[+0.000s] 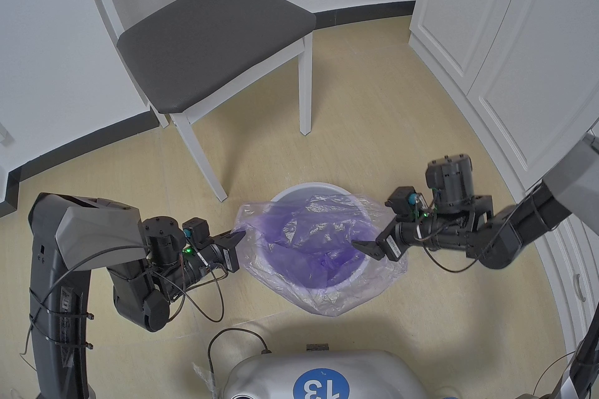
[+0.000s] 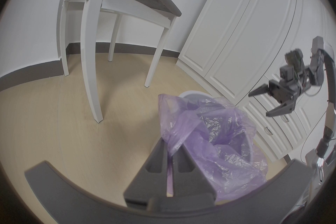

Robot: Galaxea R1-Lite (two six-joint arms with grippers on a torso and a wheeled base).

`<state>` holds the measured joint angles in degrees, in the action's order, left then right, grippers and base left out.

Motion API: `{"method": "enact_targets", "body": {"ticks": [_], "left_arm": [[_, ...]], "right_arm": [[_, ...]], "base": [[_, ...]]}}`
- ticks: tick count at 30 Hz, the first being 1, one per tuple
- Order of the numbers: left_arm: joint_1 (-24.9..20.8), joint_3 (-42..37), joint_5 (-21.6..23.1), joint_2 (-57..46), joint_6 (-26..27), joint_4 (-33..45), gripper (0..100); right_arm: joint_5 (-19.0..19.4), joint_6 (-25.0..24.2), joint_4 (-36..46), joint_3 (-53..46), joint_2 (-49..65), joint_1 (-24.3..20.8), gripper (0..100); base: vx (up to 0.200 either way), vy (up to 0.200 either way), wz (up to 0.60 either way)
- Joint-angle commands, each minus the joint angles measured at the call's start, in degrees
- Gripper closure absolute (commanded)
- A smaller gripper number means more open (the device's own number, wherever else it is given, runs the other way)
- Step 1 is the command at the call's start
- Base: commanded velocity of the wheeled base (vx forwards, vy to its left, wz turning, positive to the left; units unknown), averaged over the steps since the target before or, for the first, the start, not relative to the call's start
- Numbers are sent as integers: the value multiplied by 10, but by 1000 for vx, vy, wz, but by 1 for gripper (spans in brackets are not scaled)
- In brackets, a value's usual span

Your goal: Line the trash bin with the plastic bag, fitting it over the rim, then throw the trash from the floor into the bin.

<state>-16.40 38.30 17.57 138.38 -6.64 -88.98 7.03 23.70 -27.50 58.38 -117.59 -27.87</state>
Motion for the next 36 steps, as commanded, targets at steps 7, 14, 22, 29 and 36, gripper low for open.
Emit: {"method": "enact_targets", "body": {"ticks": [7,14,22,29,36], "left_arm": [[4,-2,0,11,3,-10,0],[9,-2,1,6,3,-10,0],[13,-1,1,2,3,-10,0],[20,3,0,1,3,-10,0],[28,7,1,-4,5,-10,0]], "right_arm": [[10,264,91,119,-40,-46,0],[10,276,134,139,-73,-54,0],[9,278,159,170,-105,-50,0],[9,277,164,212,-145,-40,0],[2,276,165,230,-166,-33,0]], "base": [[0,0,0],[0,0,0],[0,0,0],[0,0,0],[0,0,0]]}}
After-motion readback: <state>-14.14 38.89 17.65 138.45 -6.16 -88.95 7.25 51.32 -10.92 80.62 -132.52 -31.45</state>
